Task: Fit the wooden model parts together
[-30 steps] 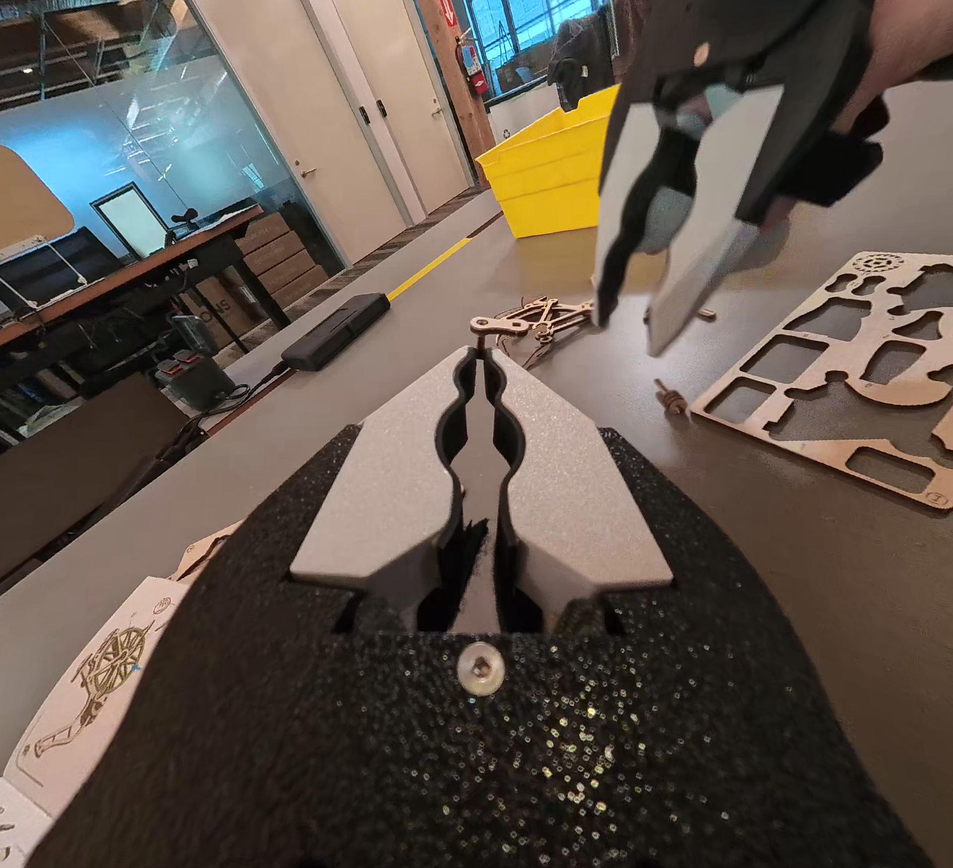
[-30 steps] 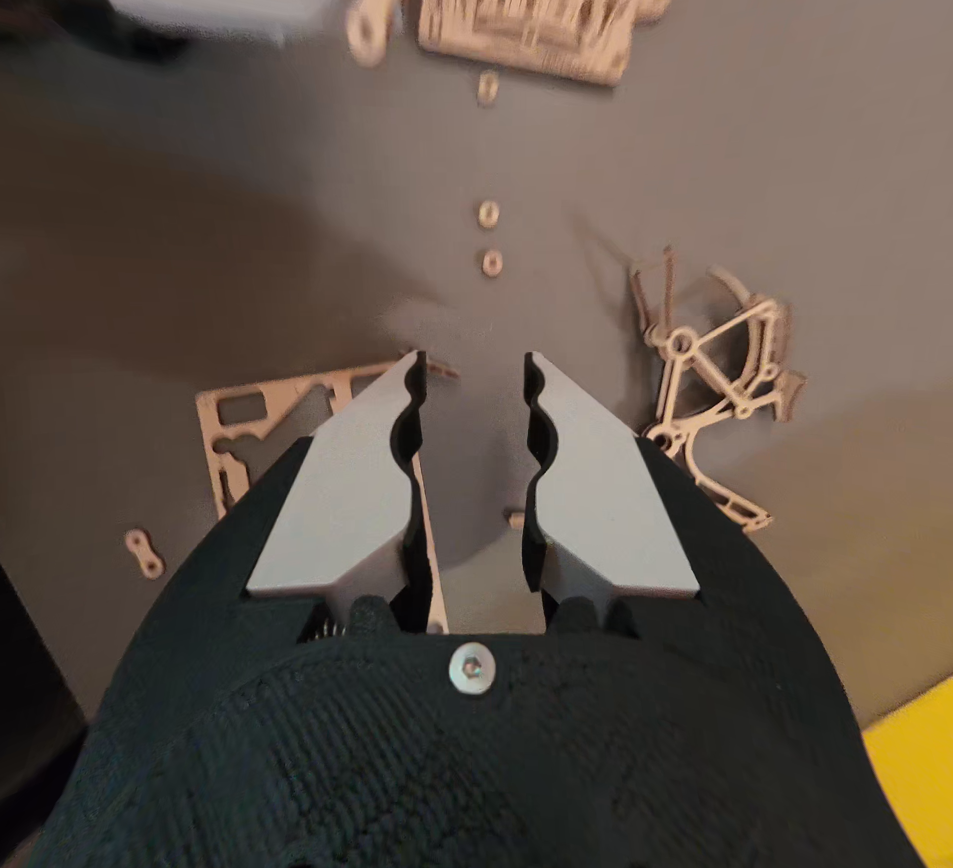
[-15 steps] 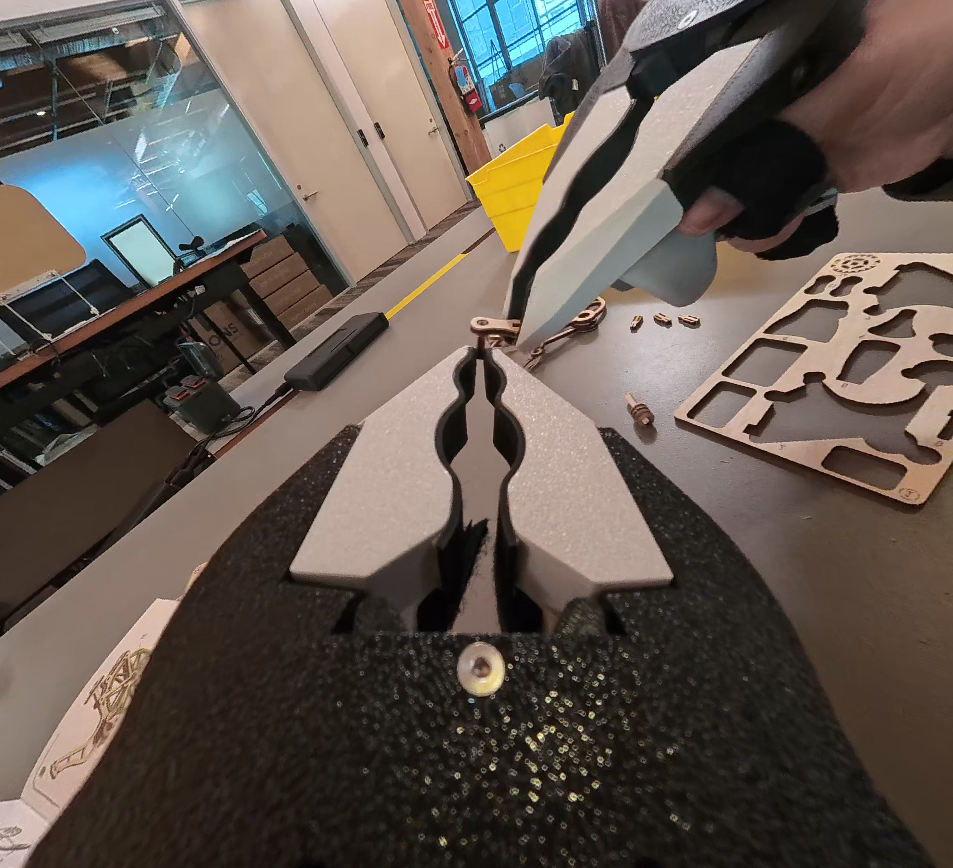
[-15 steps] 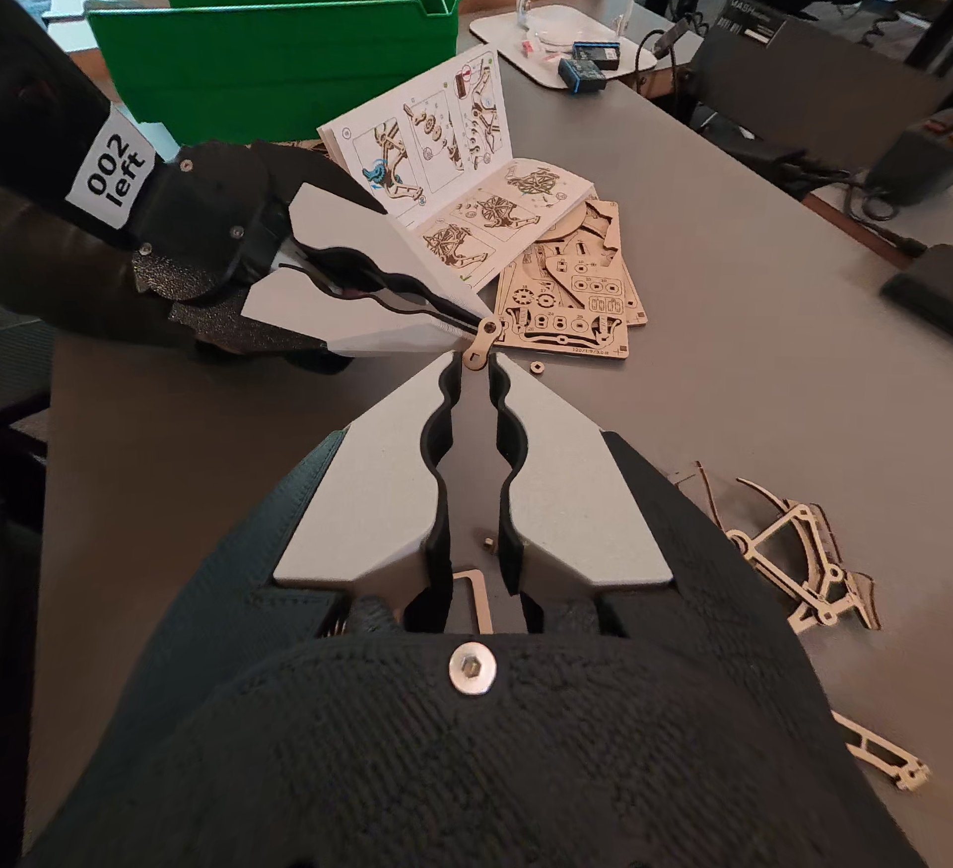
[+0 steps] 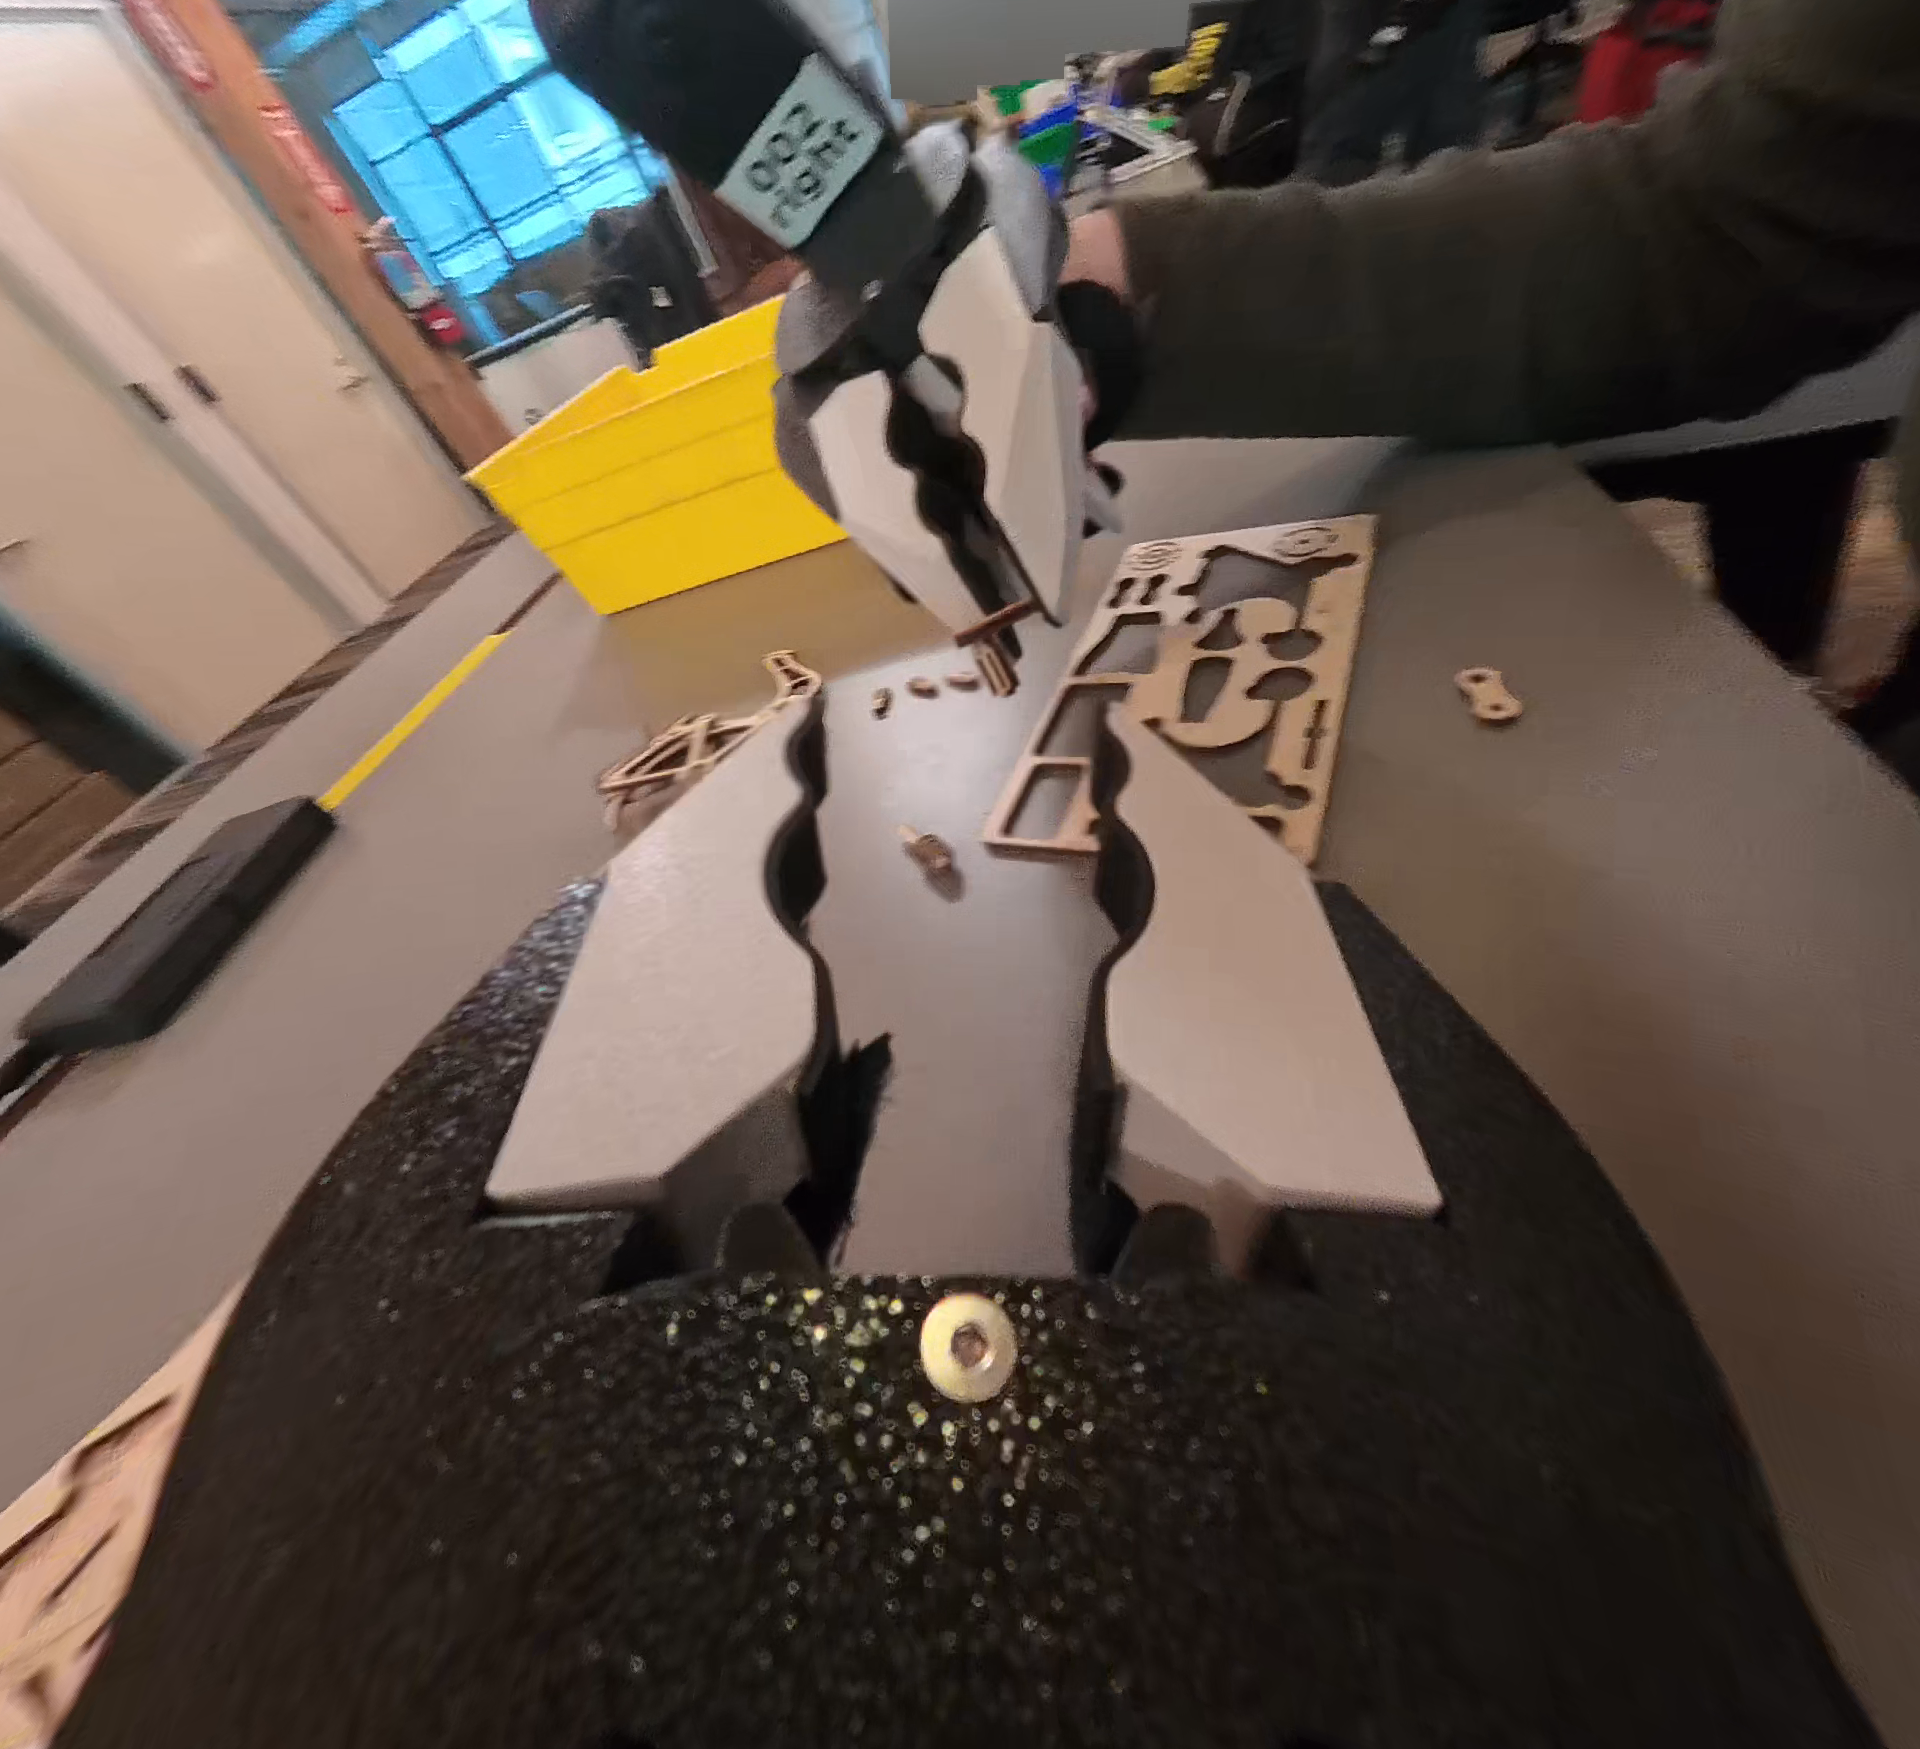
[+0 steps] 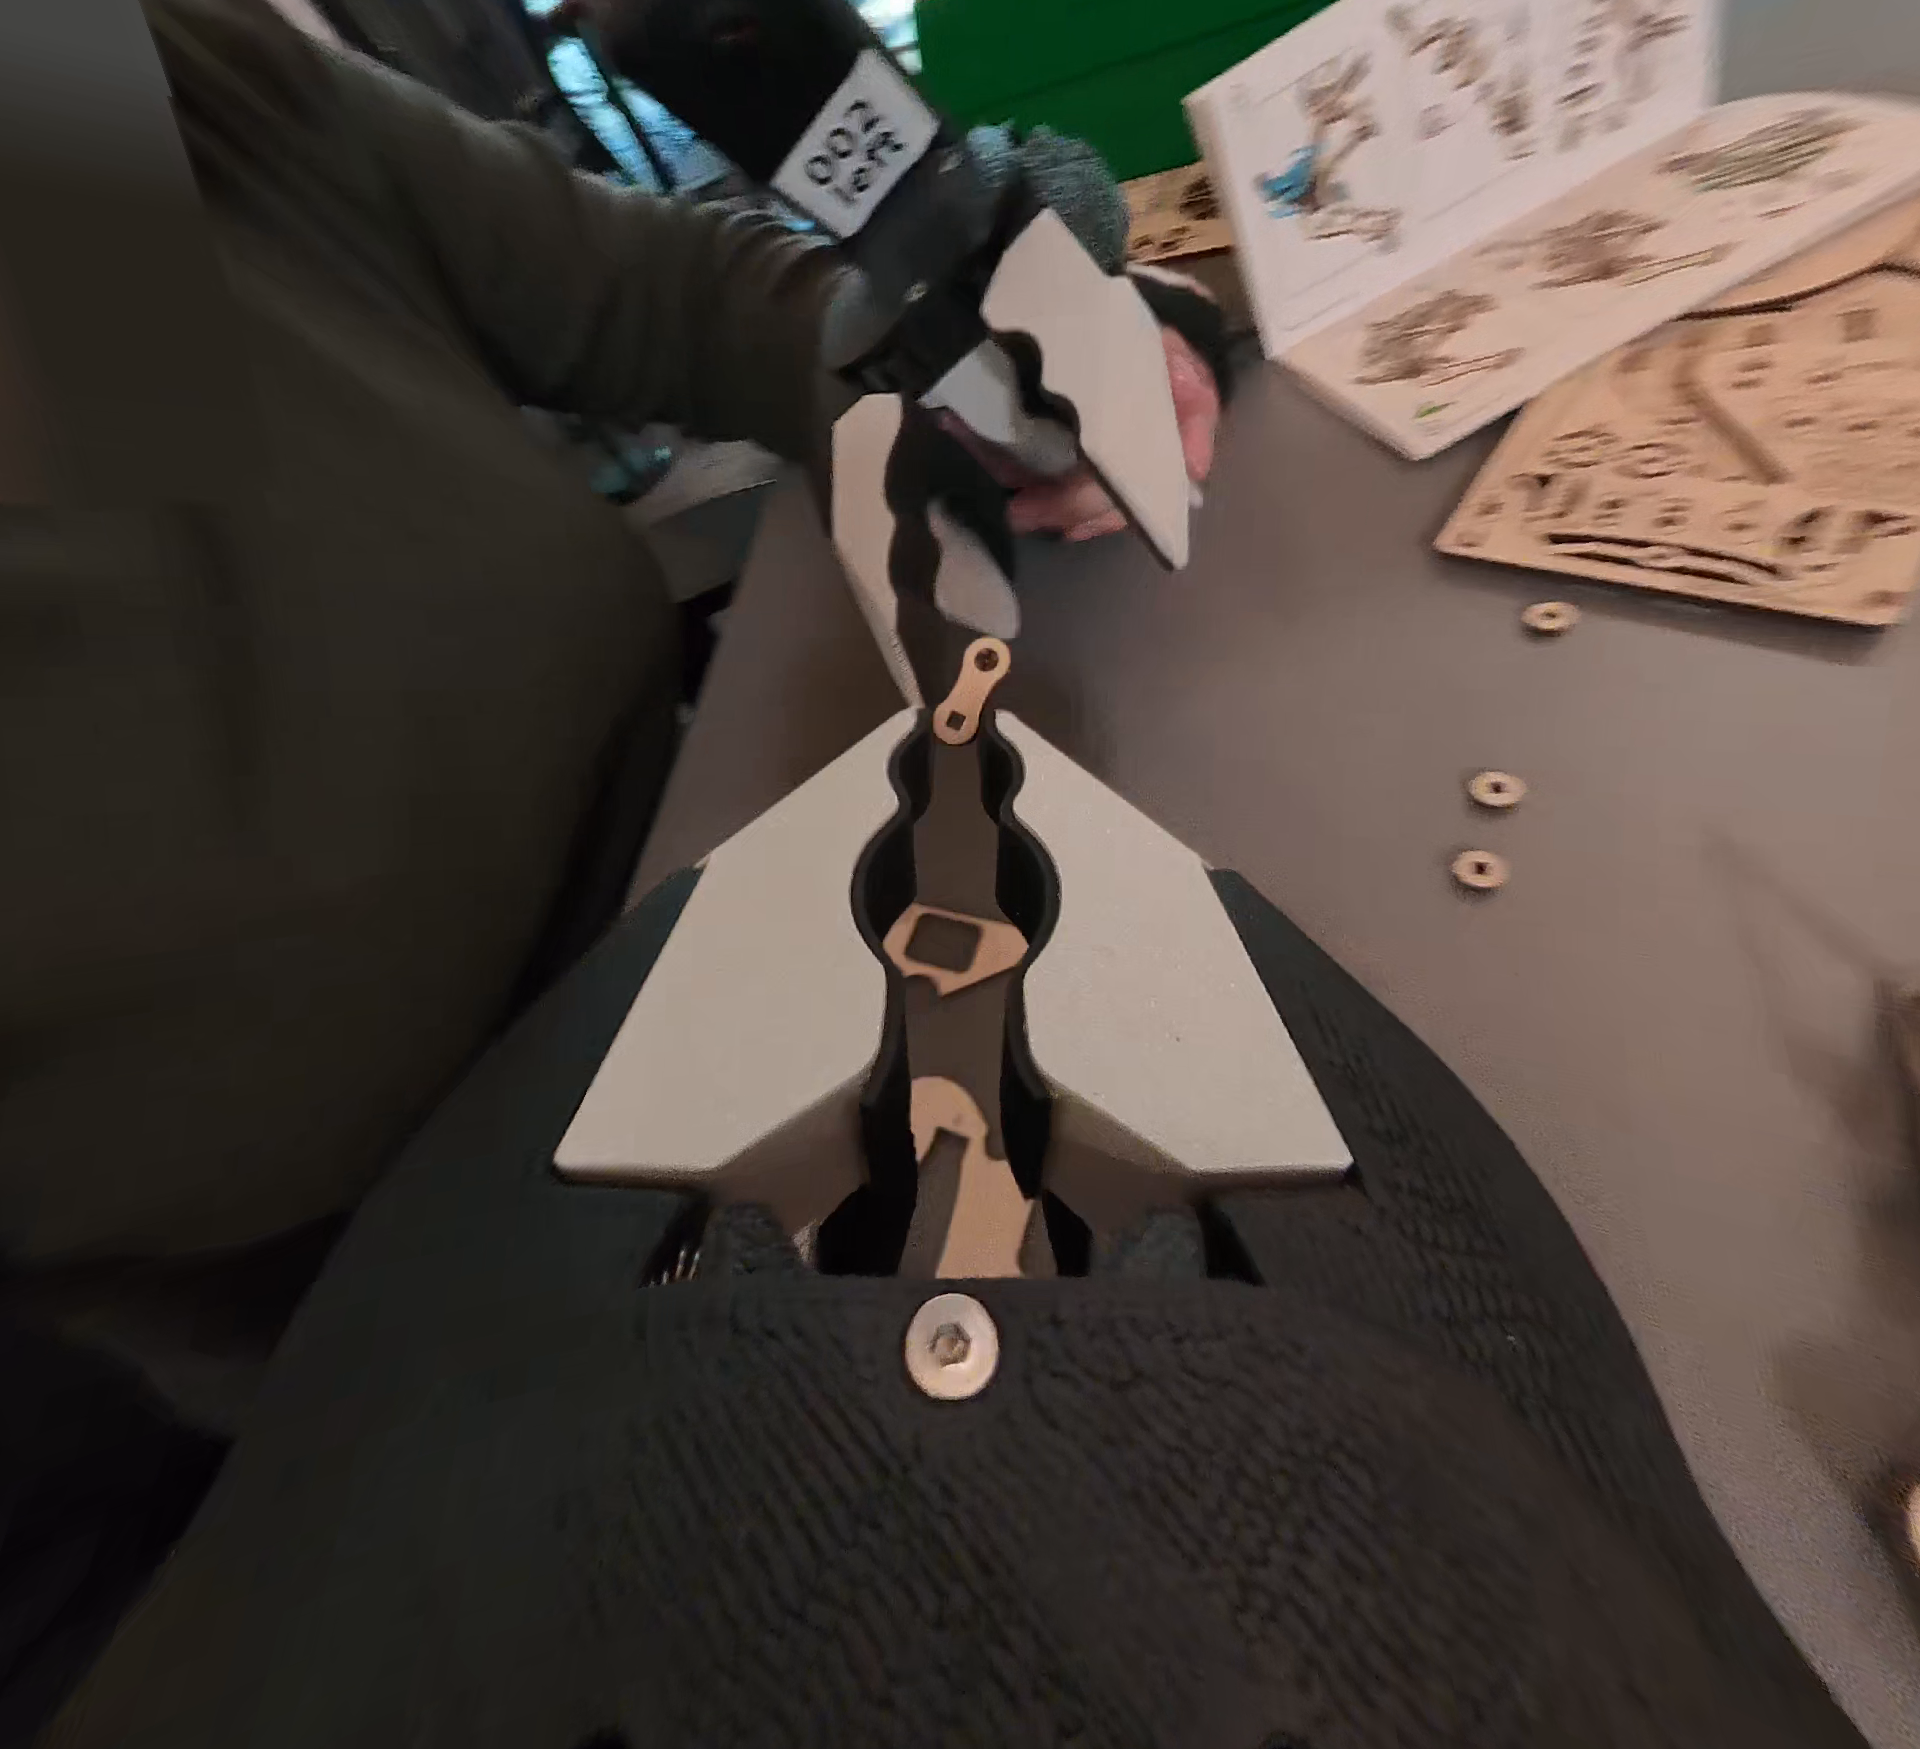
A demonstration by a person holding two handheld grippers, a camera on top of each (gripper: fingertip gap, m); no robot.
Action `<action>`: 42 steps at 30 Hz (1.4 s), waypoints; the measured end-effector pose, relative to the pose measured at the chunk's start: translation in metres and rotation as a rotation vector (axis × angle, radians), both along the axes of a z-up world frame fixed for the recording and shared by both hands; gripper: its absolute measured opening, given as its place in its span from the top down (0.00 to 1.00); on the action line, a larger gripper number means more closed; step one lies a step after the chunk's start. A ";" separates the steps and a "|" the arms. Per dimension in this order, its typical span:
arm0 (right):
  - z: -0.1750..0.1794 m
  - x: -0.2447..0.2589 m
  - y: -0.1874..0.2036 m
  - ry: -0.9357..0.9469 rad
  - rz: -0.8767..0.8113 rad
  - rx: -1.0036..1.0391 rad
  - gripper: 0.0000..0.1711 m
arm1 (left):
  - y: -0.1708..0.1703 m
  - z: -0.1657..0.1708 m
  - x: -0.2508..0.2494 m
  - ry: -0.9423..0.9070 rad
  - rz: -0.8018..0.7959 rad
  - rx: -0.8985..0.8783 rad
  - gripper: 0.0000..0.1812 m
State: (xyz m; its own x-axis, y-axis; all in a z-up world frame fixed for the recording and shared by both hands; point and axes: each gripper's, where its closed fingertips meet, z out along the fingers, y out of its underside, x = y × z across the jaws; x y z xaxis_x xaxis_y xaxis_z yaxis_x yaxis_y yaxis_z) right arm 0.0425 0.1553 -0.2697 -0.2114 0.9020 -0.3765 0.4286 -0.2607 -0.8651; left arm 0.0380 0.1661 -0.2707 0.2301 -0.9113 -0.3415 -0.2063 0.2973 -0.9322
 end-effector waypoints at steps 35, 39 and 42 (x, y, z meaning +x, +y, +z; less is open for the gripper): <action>-0.008 0.004 -0.037 -0.003 0.206 0.264 0.96 | -0.047 -0.004 0.014 0.002 -0.315 -0.572 0.98; -0.010 0.005 -0.033 -0.017 0.184 0.290 0.96 | -0.042 -0.006 0.015 0.009 -0.276 -0.561 0.98; -0.012 0.012 -0.012 -0.072 0.085 0.387 0.95 | -0.040 -0.006 0.014 -0.002 -0.267 -0.572 0.98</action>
State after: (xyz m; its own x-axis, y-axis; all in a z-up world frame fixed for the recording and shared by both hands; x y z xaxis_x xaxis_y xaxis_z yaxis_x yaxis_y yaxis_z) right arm 0.0541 0.1437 -0.2819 -0.2767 0.9605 -0.0288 0.4975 0.1175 -0.8594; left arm 0.0516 0.1259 -0.2762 -0.0301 -0.9757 0.2169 -0.1916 -0.2073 -0.9593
